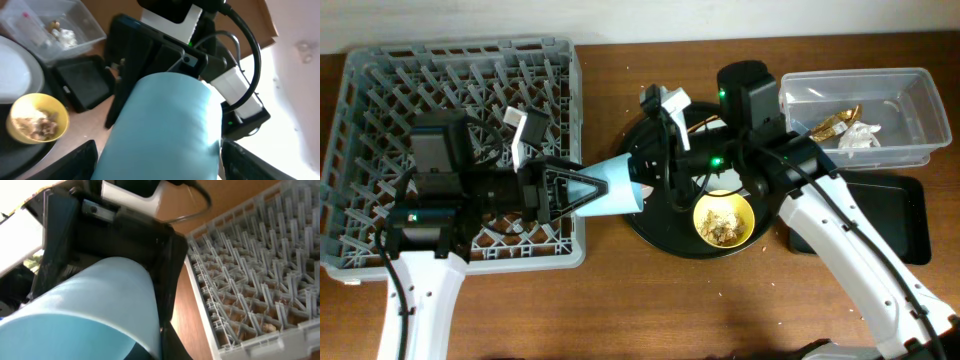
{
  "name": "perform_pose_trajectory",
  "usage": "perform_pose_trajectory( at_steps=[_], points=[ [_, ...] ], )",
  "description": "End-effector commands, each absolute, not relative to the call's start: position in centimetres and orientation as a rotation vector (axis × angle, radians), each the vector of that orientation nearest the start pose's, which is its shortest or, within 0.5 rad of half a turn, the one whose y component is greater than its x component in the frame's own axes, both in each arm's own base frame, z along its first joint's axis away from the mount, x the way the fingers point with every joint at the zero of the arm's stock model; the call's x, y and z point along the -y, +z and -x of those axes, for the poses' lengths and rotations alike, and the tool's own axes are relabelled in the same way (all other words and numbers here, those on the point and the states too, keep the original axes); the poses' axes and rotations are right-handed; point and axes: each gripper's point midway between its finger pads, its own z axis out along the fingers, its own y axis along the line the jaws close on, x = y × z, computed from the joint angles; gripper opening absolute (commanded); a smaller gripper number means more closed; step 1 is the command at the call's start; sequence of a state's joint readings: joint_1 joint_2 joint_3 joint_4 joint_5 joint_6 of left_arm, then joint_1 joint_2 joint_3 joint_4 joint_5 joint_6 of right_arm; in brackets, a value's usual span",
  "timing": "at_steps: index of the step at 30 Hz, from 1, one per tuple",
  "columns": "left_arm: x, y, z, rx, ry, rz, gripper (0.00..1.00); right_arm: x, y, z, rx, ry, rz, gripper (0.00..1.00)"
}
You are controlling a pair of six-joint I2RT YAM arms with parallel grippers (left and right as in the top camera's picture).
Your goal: Sort waste into correct bins and load items into the dishwasher rack
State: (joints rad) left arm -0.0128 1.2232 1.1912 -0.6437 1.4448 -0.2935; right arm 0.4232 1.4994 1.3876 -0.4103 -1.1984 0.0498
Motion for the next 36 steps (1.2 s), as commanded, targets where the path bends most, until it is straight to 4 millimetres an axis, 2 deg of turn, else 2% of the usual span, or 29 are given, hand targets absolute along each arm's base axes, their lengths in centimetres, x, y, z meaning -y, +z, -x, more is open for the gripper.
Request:
perform_pose_trajectory(
  at_steps=[1,2,4,5,6,7,8,9,10,11,13,14,15,16,17,18,21,22,28,31,32,33,34,36],
  points=[
    [18.3,36.9,-23.1,-1.884,-1.853,-0.631,0.58,-30.0,35.6,-27.3,-1.704,1.560,1.078,0.04],
    [18.2,36.8,-23.1,-1.884,-1.852,-0.630,0.55,-30.0,35.6,-27.3,-1.703,1.559,1.077,0.04],
    [18.2,36.7,-23.3,-1.891,-1.840,-0.623,0.55,-30.0,35.1,-28.3,-1.744,1.498,1.031,0.04],
    [18.2,36.4,-23.7,-1.909,-1.811,-0.603,0.55,-29.9,34.8,-29.1,-1.767,1.451,1.000,0.16],
    [18.1,35.7,-24.6,-1.948,-1.749,-0.556,0.55,-29.3,34.2,-30.7,-1.813,1.370,0.935,0.44],
    [17.4,35.0,-25.4,-1.992,-1.694,-0.486,0.55,-27.0,33.1,-33.1,-1.906,1.260,0.805,0.53],
    [16.2,34.0,-26.4,-2.056,-1.635,-0.369,0.55,-23.7,32.3,-35.0,-2.004,1.194,0.650,0.58],
    [14.7,32.9,-27.2,-2.113,-1.557,-0.257,0.55,-21.0,31.7,-35.8,-2.060,1.167,0.554,0.58],
    [12.7,31.2,-28.4,-2.194,-1.413,-0.106,0.55,-18.1,30.8,-35.9,-2.144,1.150,0.436,0.58],
    [9.8,29.0,-29.5,-2.284,-1.210,0.067,0.54,-16.7,29.8,-35.3,-2.217,1.154,0.362,0.58],
    [0.7,24.1,-29.9,-2.439,-0.674,0.497,0.55,-16.6,27.7,-33.0,-2.340,1.165,0.372,0.59],
    [-5.2,22.1,-28.8,-2.468,-0.361,0.716,0.55,-16.7,26.2,-31.9,-2.438,1.111,0.364,0.59],
    [-9.1,21.0,-27.6,-2.473,-0.157,0.865,0.55,-16.6,25.0,-31.4,-2.502,1.035,0.360,0.59],
    [-12.0,19.6,-26.7,-2.481,-0.042,1.003,0.55,-16.8,23.9,-30.9,-2.561,0.940,0.376,0.59],
    [-13.0,18.4,-26.7,-2.500,-0.039,1.065,0.55,-17.1,23.7,-30.7,-2.572,0.918,0.393,0.59],
    [-14.2,16.2,-27.3,-2.531,-0.052,1.145,0.55,-18.1,23.6,-30.2,-2.573,0.918,0.439,0.59],
    [-15.3,12.3,-29.9,-2.571,-0.091,1.179,0.55,-18.9,23.4,-29.8,-2.578,0.915,0.475,0.59],
    [-15.8,11.9,-30.8,-2.556,-0.089,1.171,0.55,-19.1,23.4,-29.7,-2.579,0.915,0.482,0.59],
    [-15.5,12.8,-32.6,-2.499,-0.167,1.120,0.55,-19.0,23.3,-29.7,-2.579,0.906,0.481,0.59],
    [-15.4,15.3,-33.3,-2.480,-0.197,1.100,0.54,-19.0,23.3,-29.7,-2.579,0.906,0.481,0.60],
    [-15.5,16.6,-33.3,-2.478,-0.196,1.098,0.52,-19.0,23.4,-29.8,-2.575,0.905,0.482,0.60],
    [-15.4,17.1,-33.3,-2.477,-0.196,1.097,0.50,-19.0,23.4,-29.9,-2.573,0.905,0.482,0.60],
    [-15.6,17.3,-33.3,-2.476,-0.184,1.098,0.50,-19.1,23.5,-29.9,-2.569,0.905,0.483,0.60],
    [-18.0,17.1,-32.4,-2.464,0.018,1.139,0.50,-19.1,23.5,-29.9,-2.568,0.905,0.483,0.60]
  ],
)
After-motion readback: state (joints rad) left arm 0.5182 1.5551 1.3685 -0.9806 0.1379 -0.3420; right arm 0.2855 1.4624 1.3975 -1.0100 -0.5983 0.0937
